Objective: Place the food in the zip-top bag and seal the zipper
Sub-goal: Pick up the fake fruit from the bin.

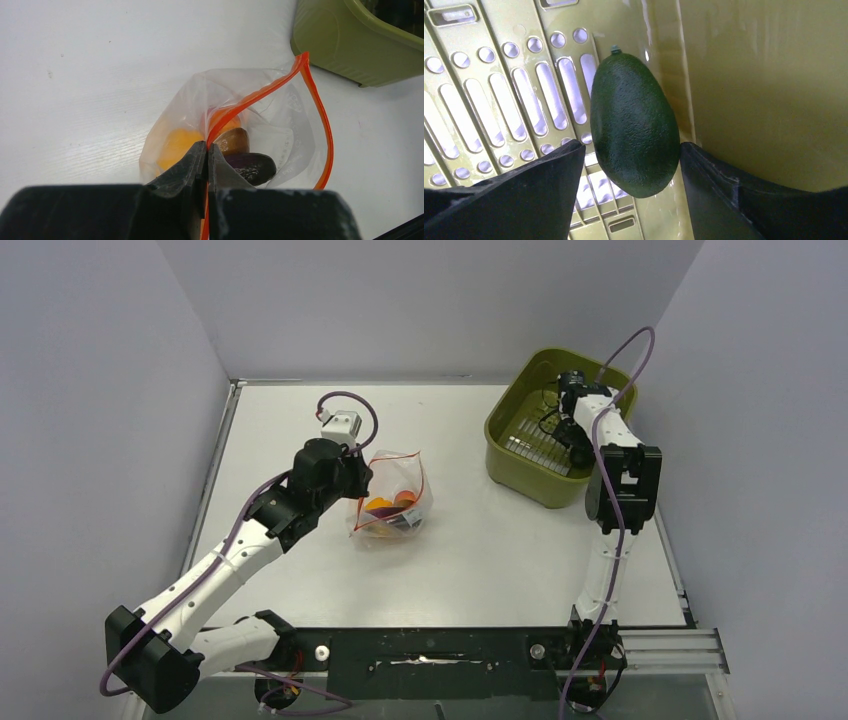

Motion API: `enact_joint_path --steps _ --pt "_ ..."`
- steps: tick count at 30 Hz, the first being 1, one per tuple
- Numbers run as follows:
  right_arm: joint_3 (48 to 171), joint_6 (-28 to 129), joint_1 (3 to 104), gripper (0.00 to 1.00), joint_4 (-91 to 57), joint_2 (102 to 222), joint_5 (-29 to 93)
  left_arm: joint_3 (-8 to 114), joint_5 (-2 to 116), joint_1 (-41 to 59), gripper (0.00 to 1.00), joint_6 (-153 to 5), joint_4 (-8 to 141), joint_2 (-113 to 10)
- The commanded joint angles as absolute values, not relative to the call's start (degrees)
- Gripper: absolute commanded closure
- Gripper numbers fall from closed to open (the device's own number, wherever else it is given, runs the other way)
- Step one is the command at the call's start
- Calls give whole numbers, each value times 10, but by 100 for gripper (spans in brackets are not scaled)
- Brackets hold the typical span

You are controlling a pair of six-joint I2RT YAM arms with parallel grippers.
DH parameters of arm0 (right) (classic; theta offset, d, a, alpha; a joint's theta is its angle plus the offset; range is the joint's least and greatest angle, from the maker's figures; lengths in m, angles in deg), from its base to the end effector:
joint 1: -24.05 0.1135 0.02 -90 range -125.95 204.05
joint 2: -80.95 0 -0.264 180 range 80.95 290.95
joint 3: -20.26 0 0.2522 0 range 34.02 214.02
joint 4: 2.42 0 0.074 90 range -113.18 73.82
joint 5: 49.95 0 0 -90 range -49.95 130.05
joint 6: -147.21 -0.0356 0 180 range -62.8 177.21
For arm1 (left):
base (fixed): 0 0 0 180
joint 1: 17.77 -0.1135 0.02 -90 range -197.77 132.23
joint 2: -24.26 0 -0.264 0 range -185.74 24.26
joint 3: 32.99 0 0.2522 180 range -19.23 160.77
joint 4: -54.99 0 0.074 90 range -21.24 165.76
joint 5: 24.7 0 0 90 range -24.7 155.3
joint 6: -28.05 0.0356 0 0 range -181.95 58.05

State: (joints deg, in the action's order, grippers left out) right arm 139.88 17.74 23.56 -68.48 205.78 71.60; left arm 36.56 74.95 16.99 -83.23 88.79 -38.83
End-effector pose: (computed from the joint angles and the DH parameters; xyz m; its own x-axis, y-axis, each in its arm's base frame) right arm 0.4553 -0.0225 0.2085 -0.6196 0.5470 -0.5629 0.7373 0.6516 -0.1784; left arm 0.2072 -0.1365 0.3272 -0.5112 -0.0808 -0.8557 0.2728 0.9288 -0.2506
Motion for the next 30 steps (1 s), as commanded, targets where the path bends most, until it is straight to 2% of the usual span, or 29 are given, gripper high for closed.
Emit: enact_joint_path --steps 1,9,20,30 --pt "1401 179 234 33 -639 2049 703 375 753 165 100 -821 876 -374" --pt "1383 195 234 51 -615 2038 681 375 750 164 100 -812 870 -373" --pt "1380 247 234 57 -593 1982 678 383 750 164 100 -822 889 -379" --pt "1327 281 234 59 -540 1891 641 410 749 163 100 -828 905 -393"
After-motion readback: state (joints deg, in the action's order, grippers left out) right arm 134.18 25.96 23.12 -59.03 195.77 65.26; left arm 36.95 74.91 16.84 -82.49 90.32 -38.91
